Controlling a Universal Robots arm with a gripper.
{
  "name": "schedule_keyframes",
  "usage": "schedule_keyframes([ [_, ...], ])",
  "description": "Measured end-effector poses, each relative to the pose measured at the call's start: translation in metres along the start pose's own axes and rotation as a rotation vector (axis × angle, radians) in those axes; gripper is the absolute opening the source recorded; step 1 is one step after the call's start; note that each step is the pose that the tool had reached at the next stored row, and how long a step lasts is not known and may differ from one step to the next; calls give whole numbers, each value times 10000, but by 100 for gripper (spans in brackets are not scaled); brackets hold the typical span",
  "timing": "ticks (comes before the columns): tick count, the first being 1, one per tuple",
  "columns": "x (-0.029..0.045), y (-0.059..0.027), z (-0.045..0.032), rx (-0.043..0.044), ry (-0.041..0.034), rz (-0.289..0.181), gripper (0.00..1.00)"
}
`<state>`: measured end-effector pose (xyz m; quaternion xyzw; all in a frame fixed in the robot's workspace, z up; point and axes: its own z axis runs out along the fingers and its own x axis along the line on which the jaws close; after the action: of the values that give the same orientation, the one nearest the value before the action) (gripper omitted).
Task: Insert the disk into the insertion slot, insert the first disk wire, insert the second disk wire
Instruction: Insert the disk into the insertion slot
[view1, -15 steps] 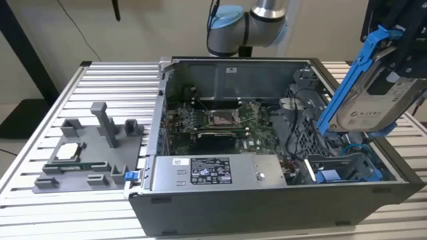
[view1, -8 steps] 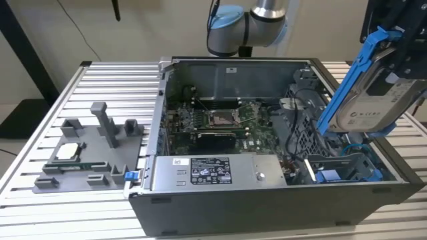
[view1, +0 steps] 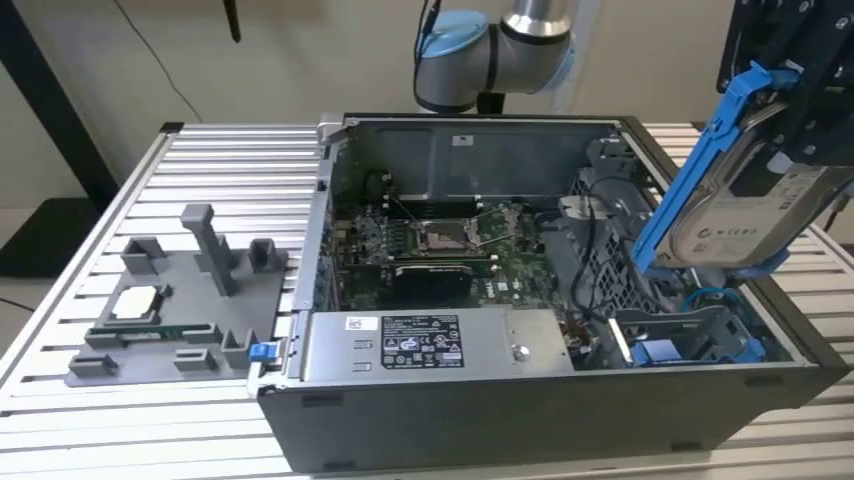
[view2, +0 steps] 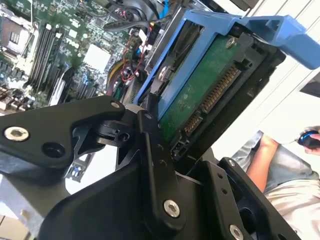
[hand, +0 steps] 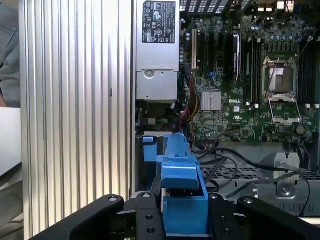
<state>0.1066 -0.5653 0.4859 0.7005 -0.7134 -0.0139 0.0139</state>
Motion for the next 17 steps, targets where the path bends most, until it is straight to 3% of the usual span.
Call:
schedule_keyframes([
  [17,9,-2,58,0,-4,0,0],
])
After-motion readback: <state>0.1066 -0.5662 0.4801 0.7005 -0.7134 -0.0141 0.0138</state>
